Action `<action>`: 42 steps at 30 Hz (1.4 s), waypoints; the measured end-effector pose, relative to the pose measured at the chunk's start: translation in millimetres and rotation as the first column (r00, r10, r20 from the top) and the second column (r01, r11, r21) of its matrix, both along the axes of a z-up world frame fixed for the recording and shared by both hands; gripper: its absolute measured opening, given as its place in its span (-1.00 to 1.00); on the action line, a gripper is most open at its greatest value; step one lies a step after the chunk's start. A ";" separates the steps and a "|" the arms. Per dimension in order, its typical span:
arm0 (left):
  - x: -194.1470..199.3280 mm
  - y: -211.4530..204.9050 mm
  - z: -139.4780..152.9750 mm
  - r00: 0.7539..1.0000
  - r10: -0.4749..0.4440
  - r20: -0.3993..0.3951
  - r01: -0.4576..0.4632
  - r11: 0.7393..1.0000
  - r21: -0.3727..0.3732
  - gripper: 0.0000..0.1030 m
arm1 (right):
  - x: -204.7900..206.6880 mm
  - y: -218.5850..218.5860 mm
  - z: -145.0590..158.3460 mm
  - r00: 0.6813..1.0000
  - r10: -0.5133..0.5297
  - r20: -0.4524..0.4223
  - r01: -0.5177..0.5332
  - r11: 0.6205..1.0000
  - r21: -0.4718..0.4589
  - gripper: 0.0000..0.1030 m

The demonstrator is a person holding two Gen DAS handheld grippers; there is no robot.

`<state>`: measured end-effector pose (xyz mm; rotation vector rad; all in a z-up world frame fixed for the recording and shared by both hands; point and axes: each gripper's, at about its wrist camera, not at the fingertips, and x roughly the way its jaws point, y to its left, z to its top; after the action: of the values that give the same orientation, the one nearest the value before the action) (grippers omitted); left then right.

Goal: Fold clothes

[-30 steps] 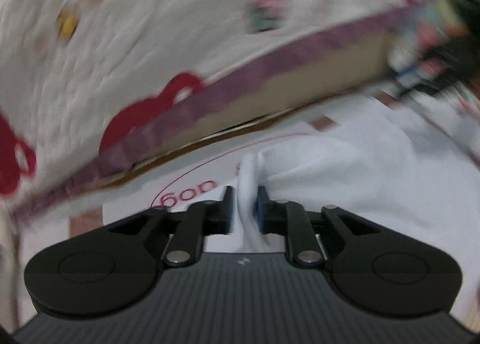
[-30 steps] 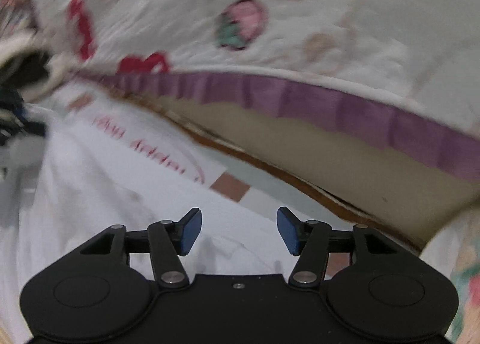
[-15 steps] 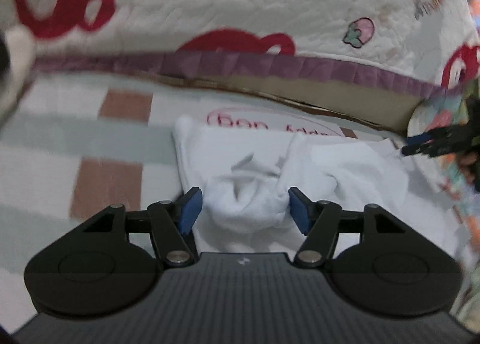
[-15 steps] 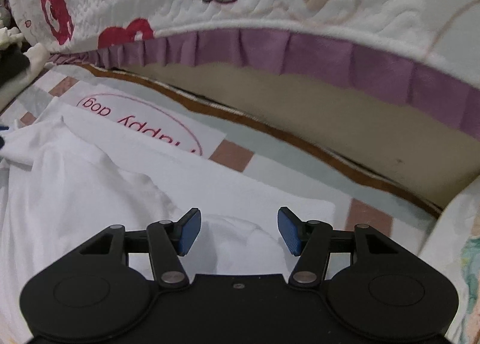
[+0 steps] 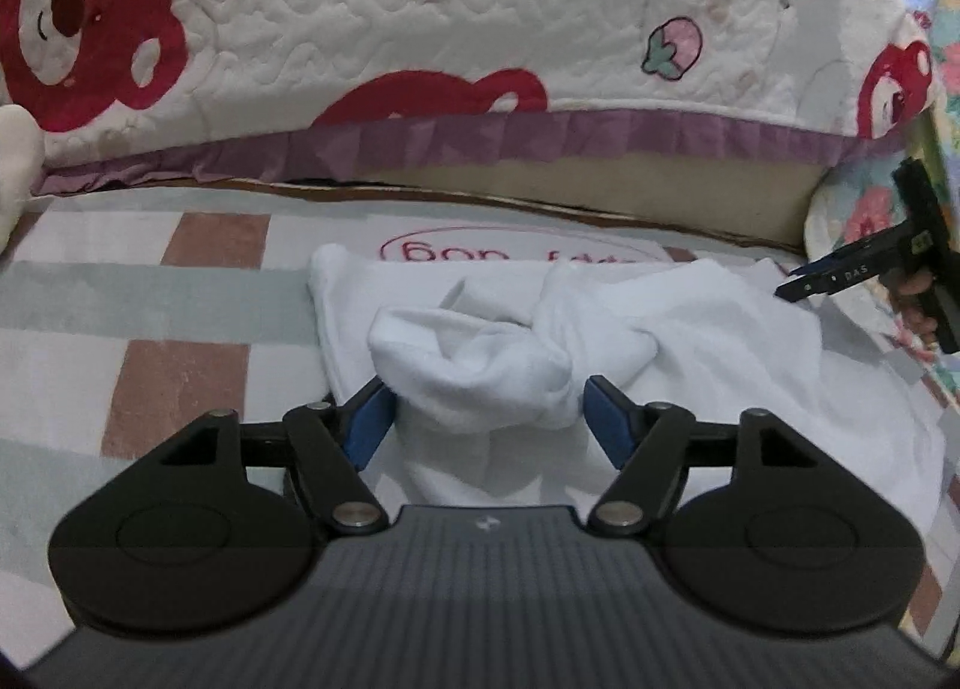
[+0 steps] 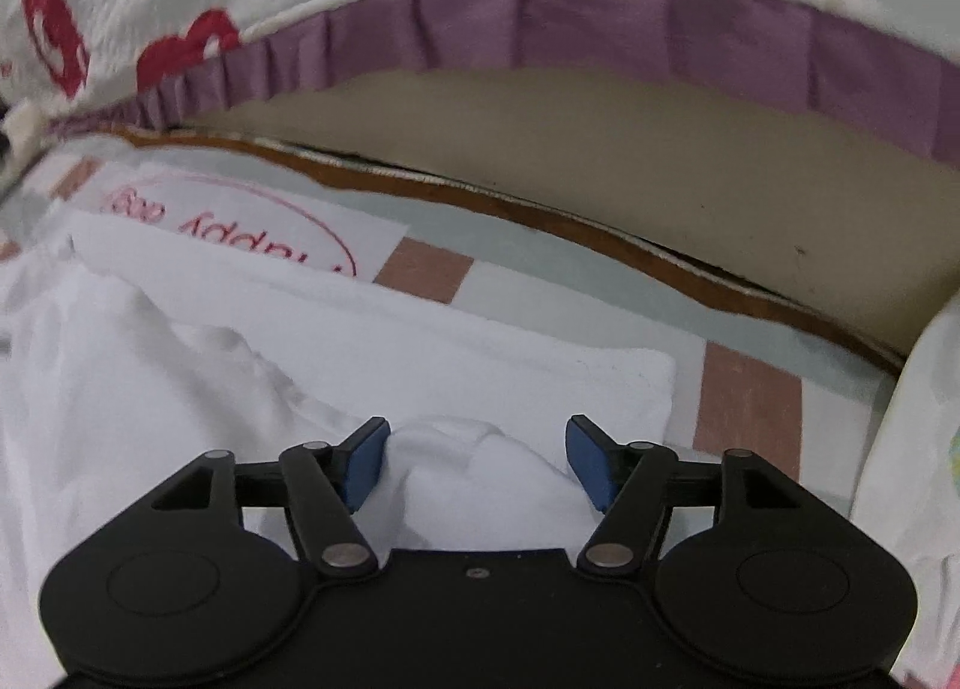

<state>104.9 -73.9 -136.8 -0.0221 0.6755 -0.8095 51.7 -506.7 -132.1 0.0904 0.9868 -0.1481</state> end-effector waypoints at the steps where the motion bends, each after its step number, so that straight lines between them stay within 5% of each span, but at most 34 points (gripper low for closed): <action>1: 1.0 -0.1 -0.2 1.000 0.001 -0.001 -0.001 1.000 -0.003 0.34 | -0.3 -2.4 0.5 1.000 -0.003 0.000 0.003 1.000 0.023 0.36; 4: 3.4 -2.8 0.0 1.000 0.002 0.003 -0.002 1.000 -0.002 0.34 | 2.4 -5.6 -4.2 0.999 0.032 -0.040 -0.028 0.994 0.110 0.37; 9: 9.6 -19.5 -4.9 1.000 0.031 0.000 -0.031 0.999 0.026 0.46 | -4.8 8.2 -17.6 0.996 0.090 -0.022 -0.088 0.994 0.065 0.31; 11: 10.8 -26.4 -9.2 0.998 0.035 -0.051 -0.032 0.998 0.063 0.22 | -18.0 4.5 -21.8 0.998 0.013 0.053 -0.019 0.995 0.099 0.04; 13: 5.7 -31.2 -7.9 0.999 -0.005 -0.038 0.007 0.997 0.077 -0.53 | -25.5 11.7 -20.6 0.995 0.020 0.098 -0.028 0.996 0.087 -0.53; 14: 2.9 -34.2 -5.7 1.000 -0.023 -0.020 0.025 0.995 0.097 -0.54 | -27.8 17.5 -18.7 0.993 0.040 0.112 -0.047 0.997 0.065 -0.72; 18: -10.0 -34.8 17.3 0.996 -0.047 0.080 0.039 0.995 0.094 -0.63 | -35.3 32.8 3.3 0.977 0.081 0.198 -0.069 0.995 -0.070 -0.77; 22: -17.8 -27.4 40.6 0.981 0.044 0.191 -0.047 0.999 0.011 -0.61 | -52.1 23.3 30.0 0.925 -0.023 0.379 0.075 0.990 -0.123 -0.78; 24: -7.8 -37.6 30.1 0.985 0.068 0.159 -0.080 0.994 0.071 -0.57 | -55.1 17.9 31.0 0.899 -0.072 0.433 0.133 0.984 -0.114 -0.77; 26: 4.5 -50.1 15.8 0.990 0.087 0.109 -0.102 0.984 0.148 -0.49 | -46.4 13.0 20.1 0.906 -0.101 0.411 0.156 0.983 -0.101 -0.49; 27: 9.2 -53.6 10.2 0.990 0.103 0.096 -0.118 0.977 0.178 -0.38 | -37.6 10.4 11.7 0.928 -0.113 0.356 0.159 0.982 -0.105 -0.25; 28: 13.0 -55.5 5.4 0.988 0.122 0.091 -0.138 0.969 0.203 -0.17 | -28.7 7.9 3.3 0.946 -0.124 0.299 0.163 0.981 -0.109 -0.22; 33: 17.7 -25.8 20.7 0.981 0.184 0.058 -0.189 0.977 0.100 0.14 | -40.8 -9.4 10.8 0.924 -0.227 0.307 0.240 0.971 -0.003 0.09; 38: 15.2 21.2 17.5 0.956 0.286 -0.068 -0.286 0.958 0.009 0.26 | -80.5 -37.8 18.9 0.883 -0.330 0.334 0.303 0.944 0.133 0.09; 42: 22.7 24.7 11.3 0.950 0.289 -0.118 -0.283 0.957 0.068 0.22 | -115.0 -51.7 14.0 0.855 -0.402 0.328 0.323 0.907 0.271 -0.08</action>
<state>127.6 -49.2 -125.6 -0.1248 0.7918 -0.5140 -63.3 -558.4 -118.1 0.4852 0.5852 -0.3640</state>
